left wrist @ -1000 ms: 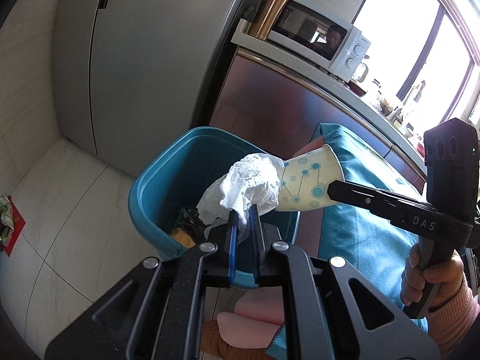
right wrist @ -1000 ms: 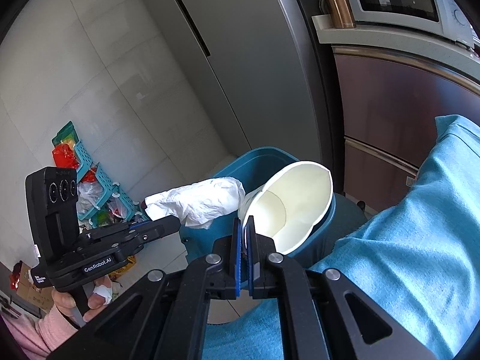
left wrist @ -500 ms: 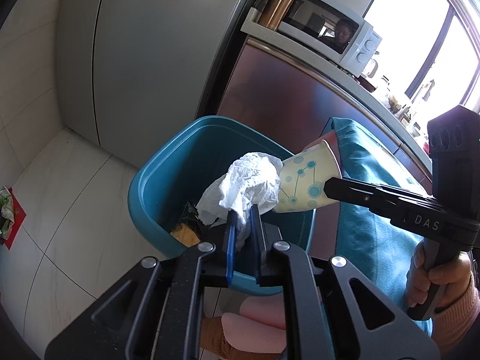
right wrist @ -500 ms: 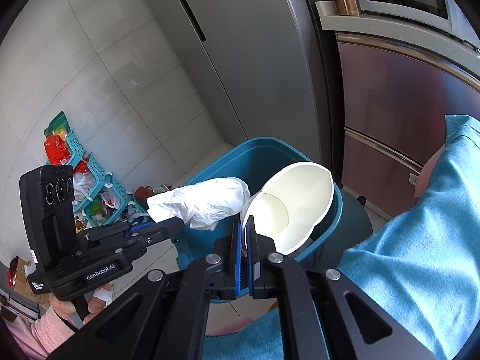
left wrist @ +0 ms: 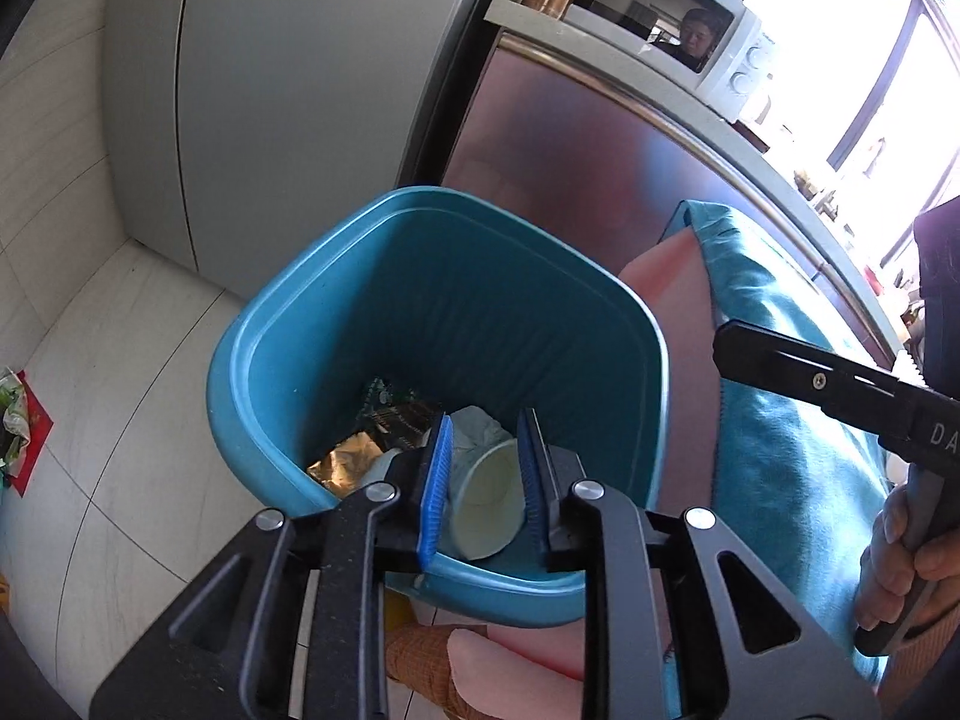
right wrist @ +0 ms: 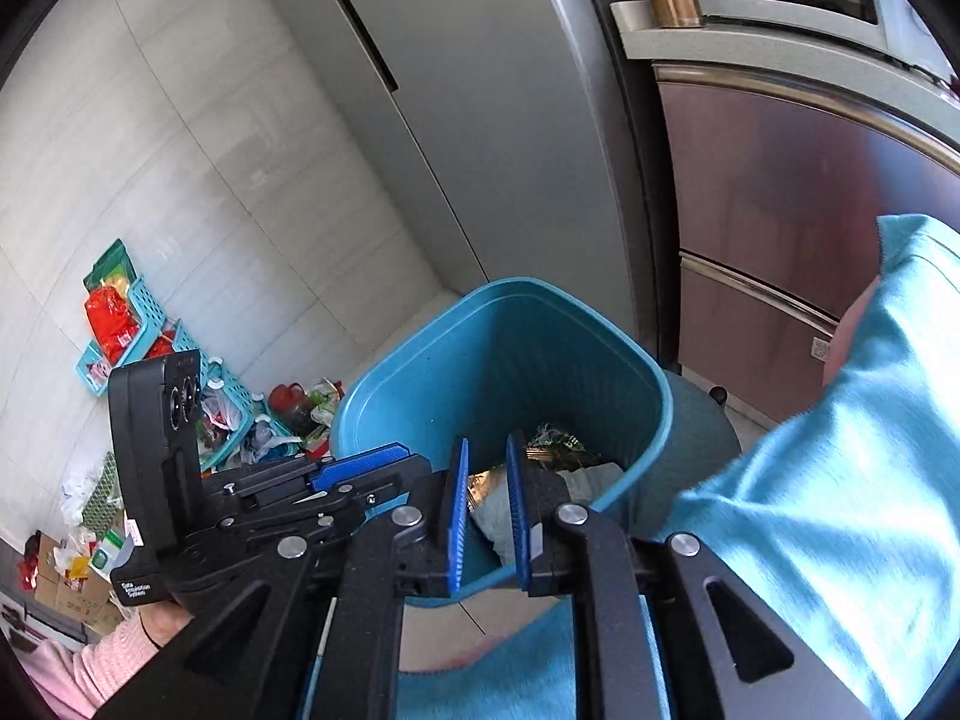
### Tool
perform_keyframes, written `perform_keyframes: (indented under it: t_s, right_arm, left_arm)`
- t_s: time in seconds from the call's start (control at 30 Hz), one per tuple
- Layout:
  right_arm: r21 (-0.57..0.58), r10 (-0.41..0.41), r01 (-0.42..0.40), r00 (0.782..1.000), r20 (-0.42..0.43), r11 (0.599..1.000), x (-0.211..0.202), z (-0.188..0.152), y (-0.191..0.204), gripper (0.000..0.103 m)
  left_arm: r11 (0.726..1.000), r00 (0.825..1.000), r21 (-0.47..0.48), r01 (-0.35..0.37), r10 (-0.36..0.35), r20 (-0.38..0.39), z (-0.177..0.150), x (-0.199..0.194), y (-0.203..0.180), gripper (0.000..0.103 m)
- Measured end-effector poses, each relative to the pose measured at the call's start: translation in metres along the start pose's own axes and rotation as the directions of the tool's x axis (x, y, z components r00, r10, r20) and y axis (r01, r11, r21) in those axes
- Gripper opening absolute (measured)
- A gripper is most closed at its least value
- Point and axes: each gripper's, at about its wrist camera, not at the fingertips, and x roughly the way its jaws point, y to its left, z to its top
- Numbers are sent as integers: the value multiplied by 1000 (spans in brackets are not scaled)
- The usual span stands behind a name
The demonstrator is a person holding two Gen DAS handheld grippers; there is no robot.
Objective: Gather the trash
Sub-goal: 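Open the left tool to drop the tissue while the right tool releases the cup, then grasp a white foam net with the left tool while the right tool grasps another foam net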
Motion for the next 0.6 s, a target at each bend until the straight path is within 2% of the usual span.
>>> perform_keyframes:
  t_s: [0.1,0.17,0.27,0.33,0.43,0.6]
  right_arm:
    - [3,7,-7,1000,26,1000,-14,-6,-3,14]
    - [-1,7,-7,999,52,1000,-28,-10,-4,21]
    - [-12,1,0,995,96,1000,-52,-19,-4,23]
    - [-13,-8,10,992,127,1000,-71,-28,-6,25]
    - [0,-39,40,985,168,999,-98,-43,-13,29]
    - [57,-101,90,967,235,994,-146,-69,-37,29]
  left_arm:
    - [1000,1000,20,13,-14,27,-1,-9,-7,25]
    - [999,998,48,26,-29,51,-2,-18,-15,27]
    - [993,994,103,59,-69,89,-3,-34,-34,36]
    - [985,989,146,94,-109,103,-4,-44,-50,37]
    - [964,978,215,155,-180,106,-6,-53,-80,40]
    - [911,953,316,263,-296,59,-13,-57,-131,43]
